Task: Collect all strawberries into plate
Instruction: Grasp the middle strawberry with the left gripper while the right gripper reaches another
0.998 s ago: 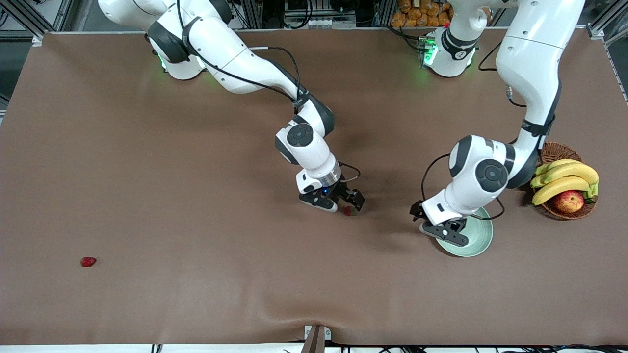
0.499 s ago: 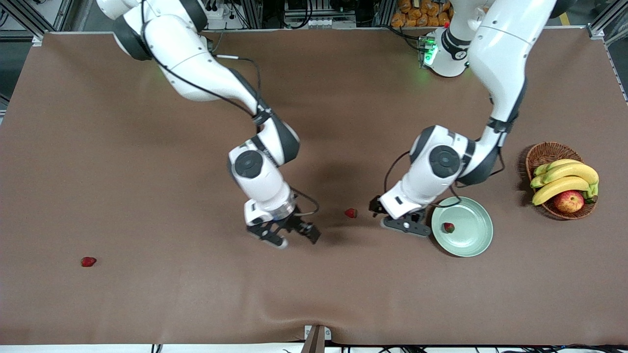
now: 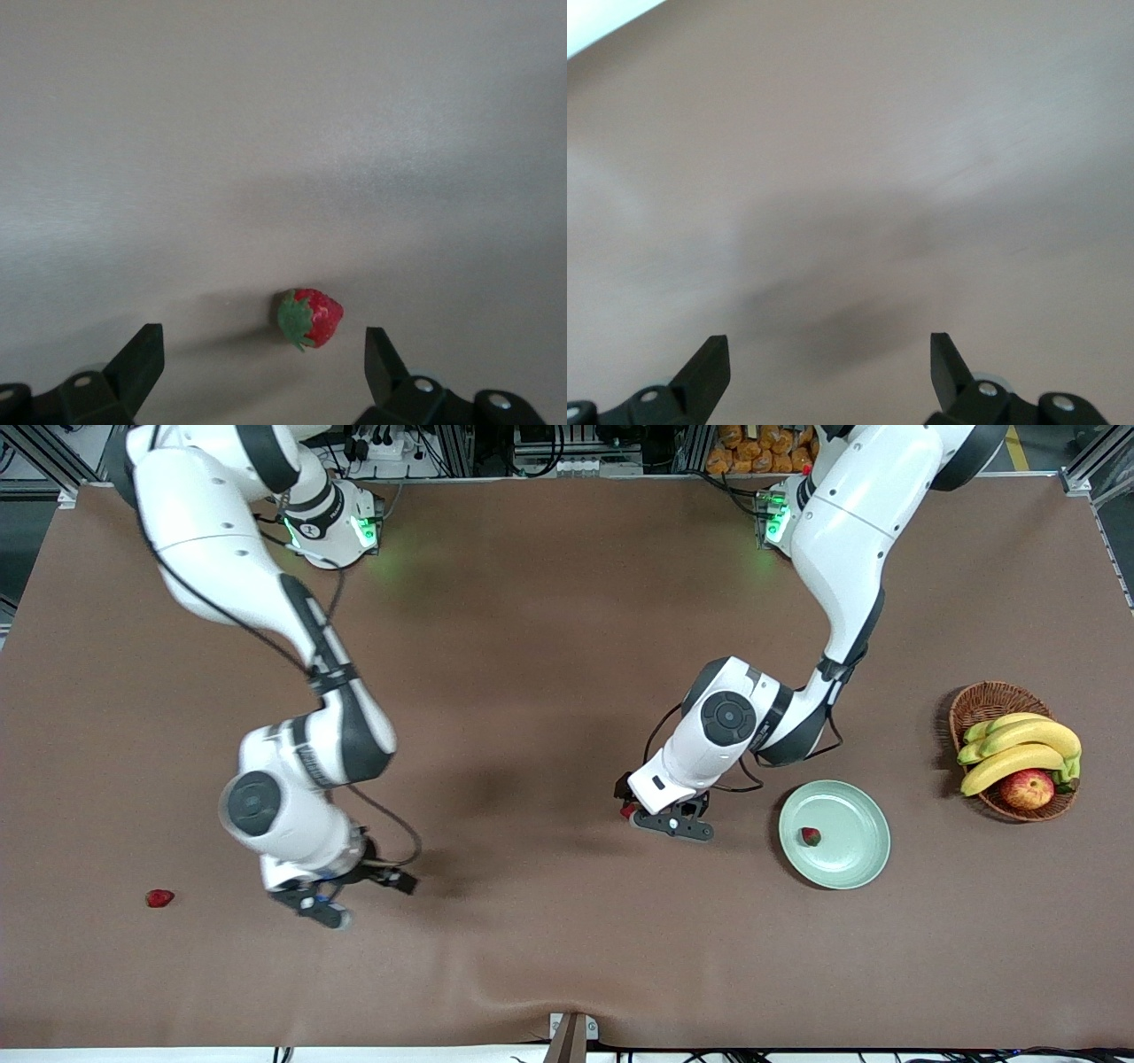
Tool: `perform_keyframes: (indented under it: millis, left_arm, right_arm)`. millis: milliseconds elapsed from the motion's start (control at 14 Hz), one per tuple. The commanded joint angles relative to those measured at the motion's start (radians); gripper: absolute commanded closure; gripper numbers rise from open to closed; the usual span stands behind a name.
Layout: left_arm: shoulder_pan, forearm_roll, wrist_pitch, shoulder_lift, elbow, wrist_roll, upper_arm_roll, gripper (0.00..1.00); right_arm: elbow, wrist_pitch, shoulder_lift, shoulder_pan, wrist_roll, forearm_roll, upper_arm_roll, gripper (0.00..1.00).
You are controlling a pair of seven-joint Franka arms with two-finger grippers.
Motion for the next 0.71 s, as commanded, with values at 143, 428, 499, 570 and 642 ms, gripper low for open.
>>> perform_keyframes:
  millis: [143,428,499,570,642]
  left_arm:
    - [-0.027,0.019,0.083,0.07,0.032,-0.012,0.008,0.08]
    - [-0.028,0.019,0.11,0.089,0.037,-0.01,0.008,0.2]
    - [-0.029,0.019,0.109,0.084,0.037,-0.01,0.008,0.27]
    - [-0.029,0.019,0.109,0.084,0.037,-0.009,0.008,0.35]
    - [-0.029,0.019,0.109,0.084,0.037,-0.009,0.008,0.45]
  right_arm:
    - [-0.055,-0.056,-0.039,-0.207,-0.345,-0.054,0.022,0.0]
    - [-0.049,-0.036,-0.016,-0.345,-0.704,-0.12,0.022,0.0]
    - [-0.046,-0.013,-0.004,-0.373,-0.778,-0.126,0.023,0.0]
    - [-0.046,0.03,0.005,-0.391,-0.845,-0.129,0.022,0.0]
    - [-0.046,0.082,0.023,-0.407,-0.902,-0.144,0.022,0.0]
